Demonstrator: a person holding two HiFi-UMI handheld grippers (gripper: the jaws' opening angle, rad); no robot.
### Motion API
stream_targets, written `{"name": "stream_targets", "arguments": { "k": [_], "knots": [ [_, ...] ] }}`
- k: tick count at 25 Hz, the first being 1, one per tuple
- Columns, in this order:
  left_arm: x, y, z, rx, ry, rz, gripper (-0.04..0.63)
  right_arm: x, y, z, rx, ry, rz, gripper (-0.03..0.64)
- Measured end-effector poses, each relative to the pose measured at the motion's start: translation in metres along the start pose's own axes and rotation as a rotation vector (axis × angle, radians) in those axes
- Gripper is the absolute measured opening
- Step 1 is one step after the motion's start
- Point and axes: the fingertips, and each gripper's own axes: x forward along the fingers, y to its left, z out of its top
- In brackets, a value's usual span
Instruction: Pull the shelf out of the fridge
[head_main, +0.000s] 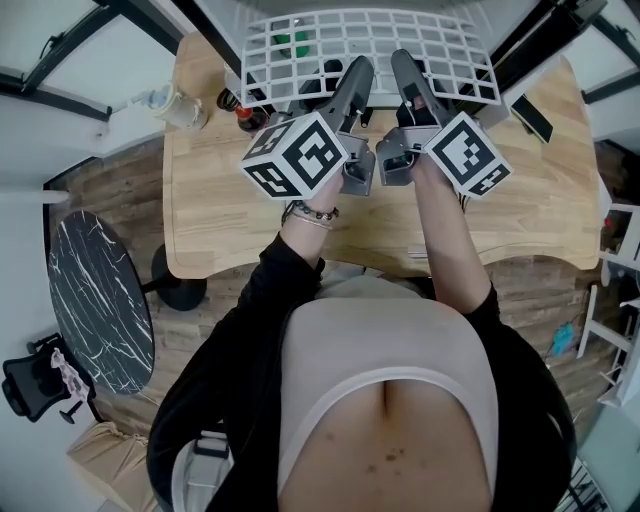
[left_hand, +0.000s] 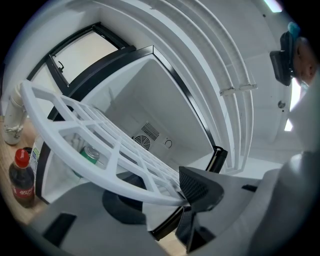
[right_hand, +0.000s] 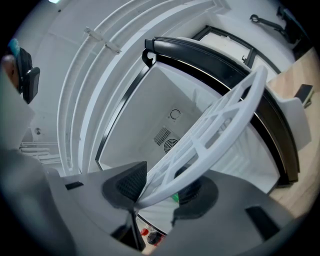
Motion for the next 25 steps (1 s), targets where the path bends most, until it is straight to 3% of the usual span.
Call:
{"name": "stream_targets", "arguments": {
  "k": [8,25],
  "knots": [
    [-0.005,-0.005,-0.004,0.007,0.014,-0.022,0.207,-0.007,0.001,0.0,0.007,-0.015,0.006,0.172],
    [-0.042,-0.019,-0.026,-0.021,-0.015,0.012,0.195,-0.049,0.008,-0.011,0.018,0.015,0.006,0.152]
  ]
}}
